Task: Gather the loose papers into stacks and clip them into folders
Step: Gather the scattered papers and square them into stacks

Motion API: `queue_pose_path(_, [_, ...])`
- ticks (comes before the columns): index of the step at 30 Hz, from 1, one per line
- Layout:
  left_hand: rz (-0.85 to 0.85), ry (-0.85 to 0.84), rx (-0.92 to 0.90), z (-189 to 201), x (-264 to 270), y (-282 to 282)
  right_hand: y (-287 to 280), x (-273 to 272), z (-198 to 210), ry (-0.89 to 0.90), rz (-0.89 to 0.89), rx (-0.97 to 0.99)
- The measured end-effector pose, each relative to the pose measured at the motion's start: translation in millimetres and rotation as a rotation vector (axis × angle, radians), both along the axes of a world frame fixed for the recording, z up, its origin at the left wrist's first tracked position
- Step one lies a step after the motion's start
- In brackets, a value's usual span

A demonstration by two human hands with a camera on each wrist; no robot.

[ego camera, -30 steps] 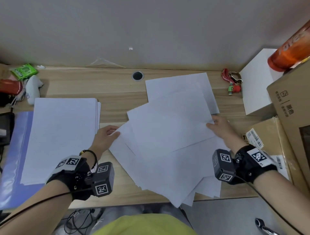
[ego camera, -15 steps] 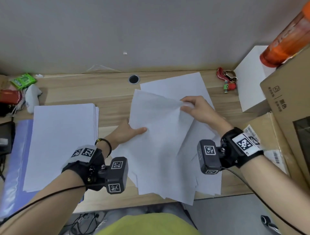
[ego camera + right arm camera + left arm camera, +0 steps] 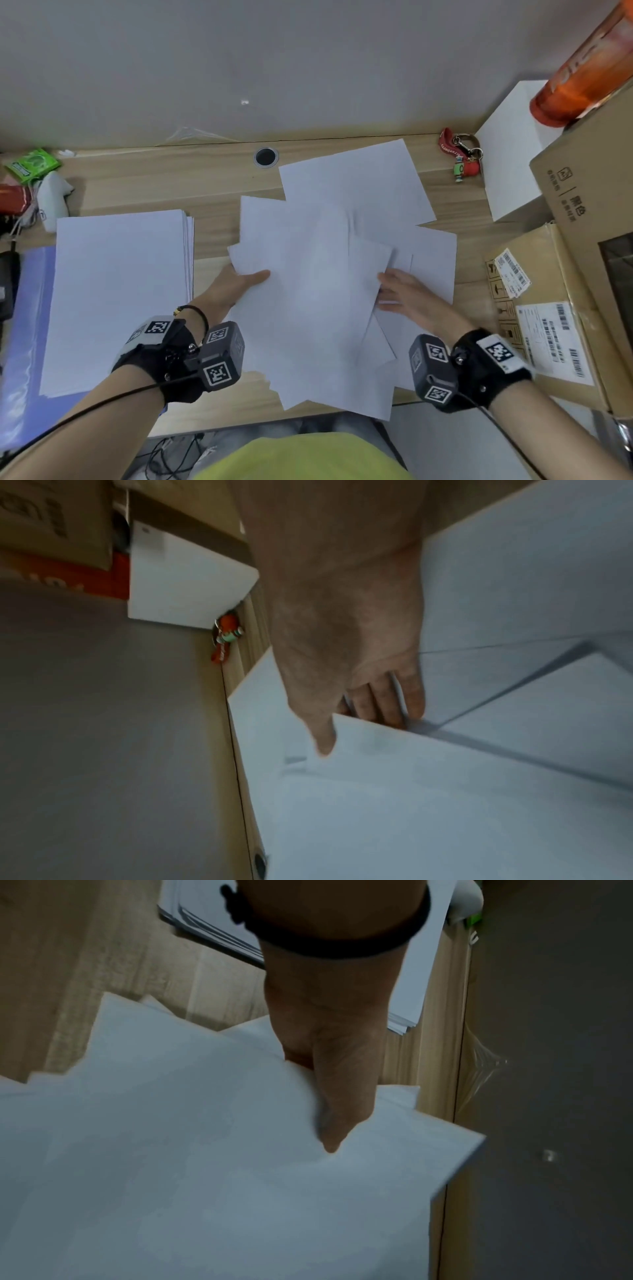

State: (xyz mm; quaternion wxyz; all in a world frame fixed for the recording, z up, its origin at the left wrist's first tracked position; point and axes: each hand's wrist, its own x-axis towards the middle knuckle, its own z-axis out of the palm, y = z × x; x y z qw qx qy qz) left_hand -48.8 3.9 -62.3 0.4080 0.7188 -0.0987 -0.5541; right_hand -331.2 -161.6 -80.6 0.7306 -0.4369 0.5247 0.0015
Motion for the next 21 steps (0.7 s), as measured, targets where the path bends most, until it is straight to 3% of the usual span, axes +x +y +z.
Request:
queue_pose_path(3, [-0.068,-0.023,0.052,-7.4,-7.3,-0.6,15.6,18.4,-5.6,0.012,-0.050,-0.054])
queue_pose_path(7, [-0.054,-0.119,0.064,-10.5,-11.4,-0.2,23.4,29.5,-8.6,0.042,0.041,-0.114])
queue_pose_path(11, [0.016,-0.106,-0.091,5.4,0.7,-2.4,9.9,27.5,23.4,-0.072,-0.011,-0.152])
queue_pose_path(15, [0.080,-0.003,-0.297,38.0,13.4,-19.1,-13.7,27.2,62.6,-0.257,0.097,-0.151])
queue_pose_path(18, [0.028,-0.026,-0.295,45.5,10.2,-34.5,-22.2,45.4,77.5,-0.210,0.219,-0.245])
queue_pose_path(21, [0.025,-0.078,-0.281,57.9,1.1,-47.9,-28.6,61.0,85.1,-0.144,0.159,-0.378])
